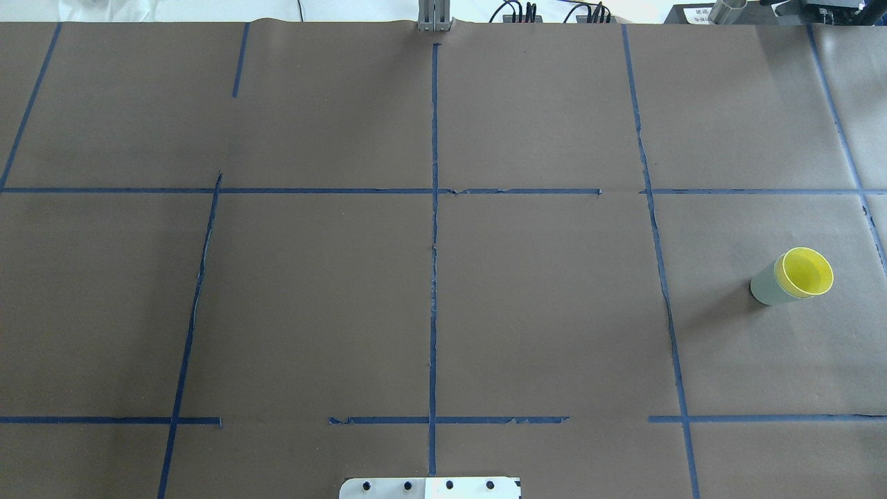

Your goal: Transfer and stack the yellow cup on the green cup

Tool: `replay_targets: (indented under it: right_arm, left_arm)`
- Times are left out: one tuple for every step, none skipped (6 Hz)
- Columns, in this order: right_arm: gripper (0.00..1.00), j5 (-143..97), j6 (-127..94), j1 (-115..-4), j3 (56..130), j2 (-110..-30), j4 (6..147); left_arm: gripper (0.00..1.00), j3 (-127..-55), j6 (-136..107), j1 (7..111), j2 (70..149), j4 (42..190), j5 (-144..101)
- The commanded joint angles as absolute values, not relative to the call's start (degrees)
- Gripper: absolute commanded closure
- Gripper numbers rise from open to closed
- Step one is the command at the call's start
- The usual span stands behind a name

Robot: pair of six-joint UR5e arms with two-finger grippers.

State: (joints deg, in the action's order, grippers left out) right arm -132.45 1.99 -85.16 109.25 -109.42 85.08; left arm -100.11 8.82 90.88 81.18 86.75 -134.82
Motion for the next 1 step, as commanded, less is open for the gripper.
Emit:
replay_targets:
  right_arm:
    - [0.00, -132.45, 1.93, -85.17, 109.25, -109.42, 85.08]
  left_arm:
    - [0.00, -100.02, 8.79, 90.88, 80.95, 86.66, -134.82]
